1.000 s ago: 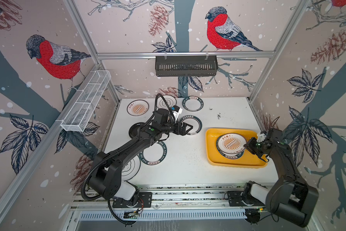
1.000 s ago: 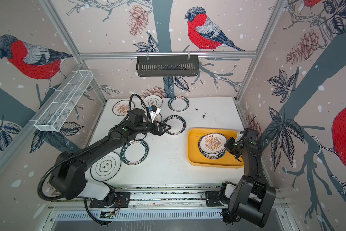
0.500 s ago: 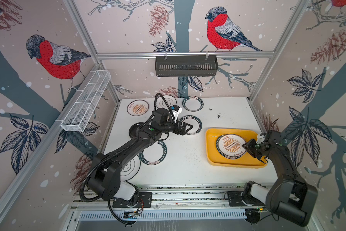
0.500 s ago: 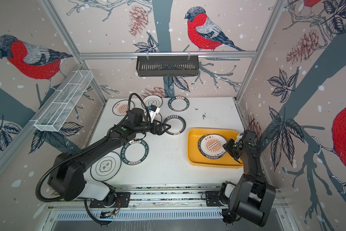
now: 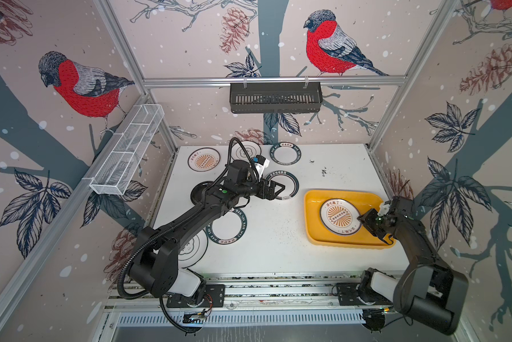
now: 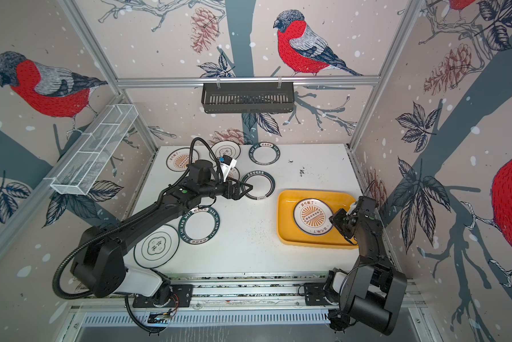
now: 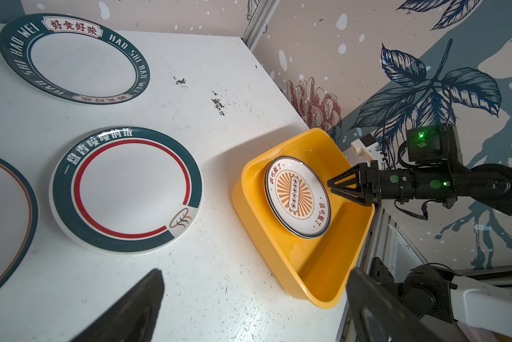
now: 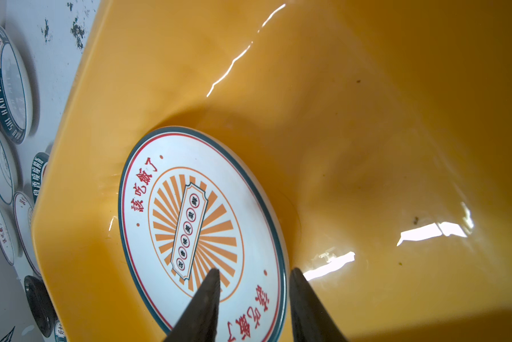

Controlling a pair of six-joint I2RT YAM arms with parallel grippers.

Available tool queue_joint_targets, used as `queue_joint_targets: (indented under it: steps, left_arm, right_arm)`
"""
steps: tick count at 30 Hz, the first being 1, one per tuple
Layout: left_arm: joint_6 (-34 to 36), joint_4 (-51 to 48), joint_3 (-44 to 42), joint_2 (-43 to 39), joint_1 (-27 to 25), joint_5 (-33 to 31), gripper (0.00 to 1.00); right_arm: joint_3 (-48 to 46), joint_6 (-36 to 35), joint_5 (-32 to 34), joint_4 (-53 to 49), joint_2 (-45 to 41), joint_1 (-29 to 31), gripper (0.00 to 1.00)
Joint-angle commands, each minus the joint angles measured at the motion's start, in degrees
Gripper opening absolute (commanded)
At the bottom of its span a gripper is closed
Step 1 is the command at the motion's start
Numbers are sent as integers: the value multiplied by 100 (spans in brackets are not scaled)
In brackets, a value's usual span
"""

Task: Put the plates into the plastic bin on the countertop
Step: 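Open the right gripper and raise it away from the bin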

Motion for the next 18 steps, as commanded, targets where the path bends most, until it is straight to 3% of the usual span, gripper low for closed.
queue_joint_targets:
  steps: [1, 9, 18]
  left_arm:
    - [78, -5, 40, 4, 0, -32, 96]
    - [54, 18, 23, 4, -11, -72, 96]
    - [79, -25, 5, -40, -13, -269, 96]
  right_arm:
    - [-3, 50, 153, 106, -55, 10, 44]
    - [50, 78, 285, 145, -386, 8, 58]
    - [283, 341, 584, 500, -1348, 77, 75]
